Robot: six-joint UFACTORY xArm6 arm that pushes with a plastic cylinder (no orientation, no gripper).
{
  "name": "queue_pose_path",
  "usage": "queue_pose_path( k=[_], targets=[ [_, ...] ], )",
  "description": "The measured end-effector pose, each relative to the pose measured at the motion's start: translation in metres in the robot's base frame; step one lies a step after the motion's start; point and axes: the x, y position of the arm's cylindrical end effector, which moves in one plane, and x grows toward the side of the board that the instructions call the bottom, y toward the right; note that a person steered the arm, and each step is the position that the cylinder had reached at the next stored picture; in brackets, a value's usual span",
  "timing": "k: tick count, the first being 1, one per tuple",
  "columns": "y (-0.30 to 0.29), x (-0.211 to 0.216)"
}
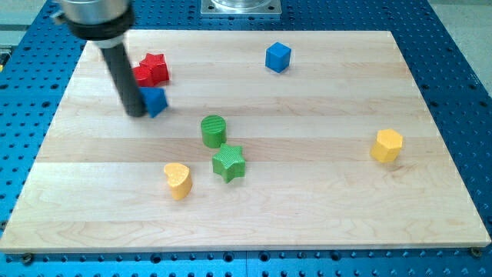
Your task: Move the triangle close to the cube
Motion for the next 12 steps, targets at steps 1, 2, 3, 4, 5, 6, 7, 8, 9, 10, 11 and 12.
queue_pose_path(
  k=[1,2,3,4,5,6,7,8,9,10,11,12],
  targets=[
    [0.035,0.000],
    [0.064,-0.006],
    [0.091,-0.024],
    [0.093,-0.045],
    [0.083,-0.059],
    [0.115,-0.073],
    [0.142,-0.084],
    [0.109,-0.109],
    [0.132,-0.117],
    [0.161,-0.117],
    [0.146,-0.113],
    [0.142,-0.066]
  ],
)
